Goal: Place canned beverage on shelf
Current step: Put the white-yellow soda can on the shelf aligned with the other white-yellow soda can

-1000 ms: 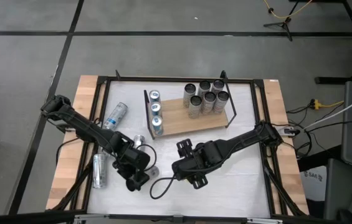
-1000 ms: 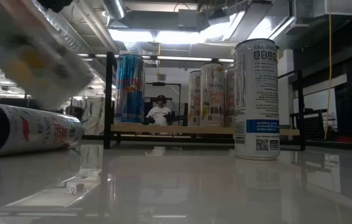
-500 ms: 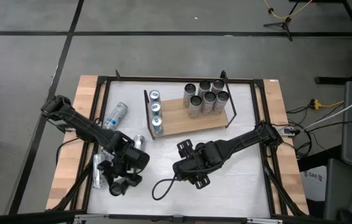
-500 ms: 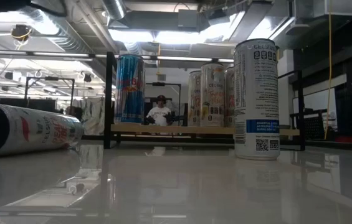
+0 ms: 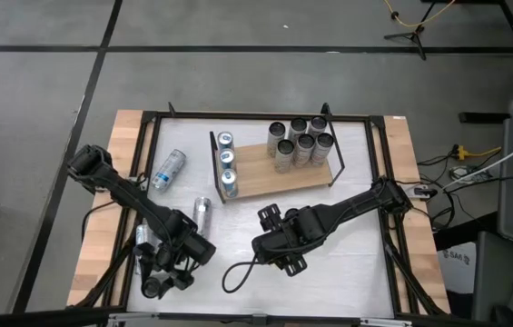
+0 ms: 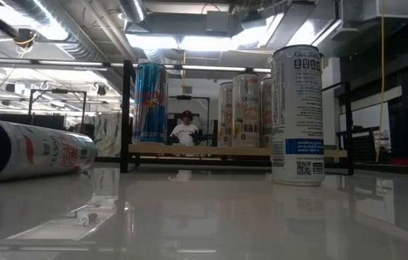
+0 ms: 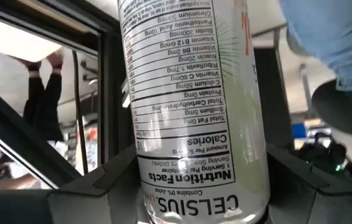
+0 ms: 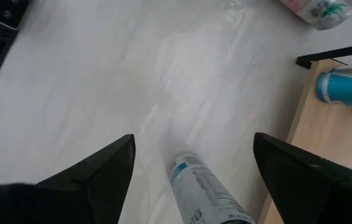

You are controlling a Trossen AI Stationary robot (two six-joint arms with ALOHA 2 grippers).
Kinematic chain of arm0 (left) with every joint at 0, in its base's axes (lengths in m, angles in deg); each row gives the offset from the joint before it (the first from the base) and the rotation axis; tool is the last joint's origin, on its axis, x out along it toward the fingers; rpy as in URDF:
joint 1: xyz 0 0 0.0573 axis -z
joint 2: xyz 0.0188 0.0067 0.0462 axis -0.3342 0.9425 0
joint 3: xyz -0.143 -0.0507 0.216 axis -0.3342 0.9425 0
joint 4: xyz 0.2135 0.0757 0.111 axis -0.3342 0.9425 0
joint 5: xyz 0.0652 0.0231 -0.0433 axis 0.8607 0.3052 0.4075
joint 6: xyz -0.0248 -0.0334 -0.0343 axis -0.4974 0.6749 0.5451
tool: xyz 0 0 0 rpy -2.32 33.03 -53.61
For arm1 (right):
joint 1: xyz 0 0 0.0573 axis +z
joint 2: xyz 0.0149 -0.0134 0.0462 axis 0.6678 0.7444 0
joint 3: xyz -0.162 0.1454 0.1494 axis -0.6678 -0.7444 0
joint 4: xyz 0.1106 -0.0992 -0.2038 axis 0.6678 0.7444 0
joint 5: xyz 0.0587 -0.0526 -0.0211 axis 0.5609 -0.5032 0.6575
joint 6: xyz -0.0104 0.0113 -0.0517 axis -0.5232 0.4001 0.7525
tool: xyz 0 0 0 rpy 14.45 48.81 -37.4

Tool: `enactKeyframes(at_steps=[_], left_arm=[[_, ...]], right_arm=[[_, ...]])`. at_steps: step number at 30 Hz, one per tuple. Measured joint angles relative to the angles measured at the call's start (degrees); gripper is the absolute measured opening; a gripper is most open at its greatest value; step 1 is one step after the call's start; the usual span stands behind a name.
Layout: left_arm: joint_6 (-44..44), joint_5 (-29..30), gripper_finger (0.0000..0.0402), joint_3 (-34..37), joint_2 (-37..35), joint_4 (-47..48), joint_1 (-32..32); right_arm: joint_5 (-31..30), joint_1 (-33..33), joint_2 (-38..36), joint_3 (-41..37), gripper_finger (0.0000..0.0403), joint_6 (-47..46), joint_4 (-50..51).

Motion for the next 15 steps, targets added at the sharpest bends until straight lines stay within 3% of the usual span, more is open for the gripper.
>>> enactKeyframes(at_steps=[15], left_arm=[[-14.99,-4.33,0.0251,0.00,7.24,-0.23,0.13]], right_arm=[[1.98,0.02,0.00,0.00,0.0321,0.01,-0.31]])
